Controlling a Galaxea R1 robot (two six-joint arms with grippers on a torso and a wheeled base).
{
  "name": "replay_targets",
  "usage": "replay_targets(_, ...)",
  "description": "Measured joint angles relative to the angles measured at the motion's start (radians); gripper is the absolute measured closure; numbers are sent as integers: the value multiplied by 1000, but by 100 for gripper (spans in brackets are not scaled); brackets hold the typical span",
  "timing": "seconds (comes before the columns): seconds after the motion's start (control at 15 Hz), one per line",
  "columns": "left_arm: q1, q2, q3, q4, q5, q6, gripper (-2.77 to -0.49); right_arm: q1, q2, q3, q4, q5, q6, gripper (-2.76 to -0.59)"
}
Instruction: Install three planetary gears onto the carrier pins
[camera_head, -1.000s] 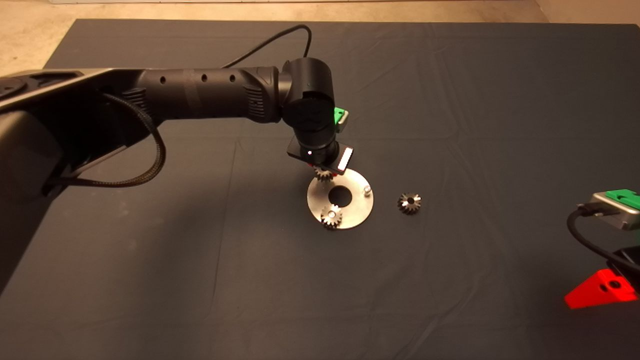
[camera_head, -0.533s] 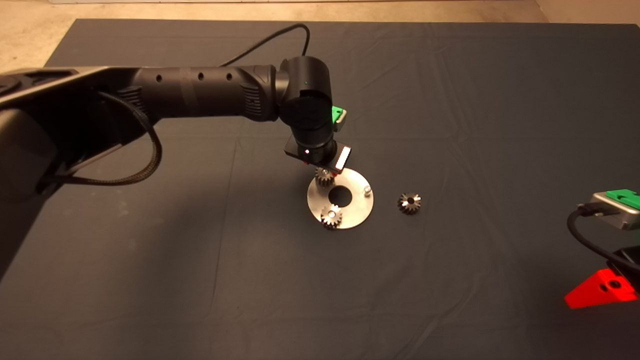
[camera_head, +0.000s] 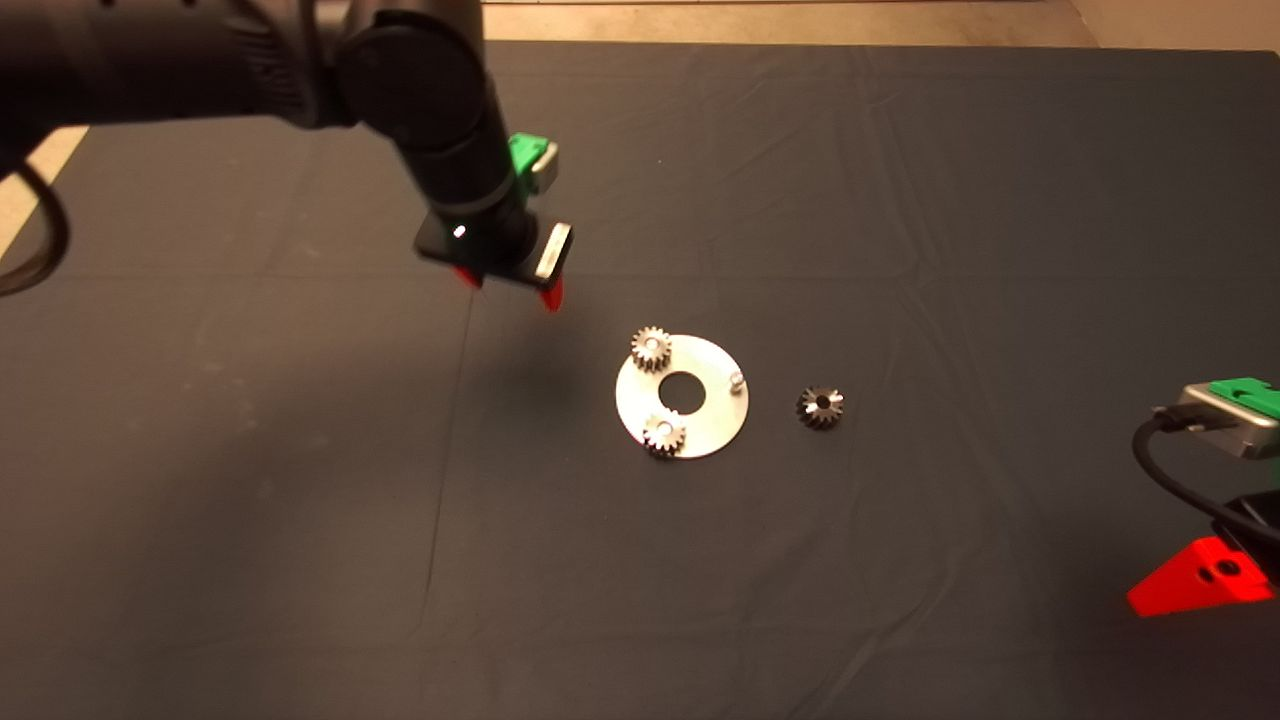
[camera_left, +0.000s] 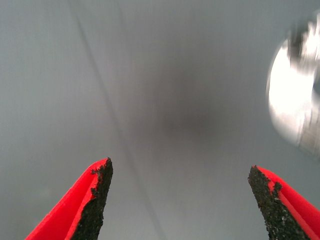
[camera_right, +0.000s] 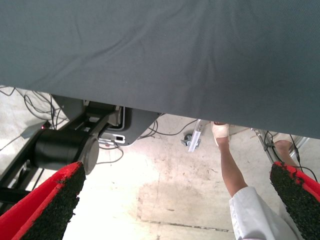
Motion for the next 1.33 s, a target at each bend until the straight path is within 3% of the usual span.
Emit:
replay_targets(0.13,-12,-133,169,-26,-1,-45,-200,0,5,-28,0,-4,-55,-275)
replay_targets(0.27,-18,-328,285,-71,3,-82,-204,0,36,-100,0,-3,-186,-275)
replay_targets(0.4,-19,-511,412,-108,26,-122,-211,0,85,-194,0,-3,-271,-275)
replay_targets(0.53,-24,-628,562,-173,20,-153,-218,-14,155,-253,0,0,-324,-275)
replay_targets(0.67,-28,-710,622,-195,13,-176,-222,-41,202,-305,0,0,-363,-275)
replay_targets(0.73,-33,-727,631,-195,15,-181,-233,-55,225,-350,0,-1,-383,-275)
replay_targets(0.93,-33,-735,662,-210,11,-188,-233,-88,304,-502,0,3,-437,-275)
replay_targets(1.07,-33,-736,664,-214,12,-192,-233,-110,366,-571,0,-6,-476,-275)
replay_targets(1.2,-33,-736,669,-220,11,-193,-233,-127,449,-610,0,-3,-500,-275)
replay_targets(1.33,-33,-739,671,-225,14,-195,-233,-149,503,-623,0,11,-523,-275)
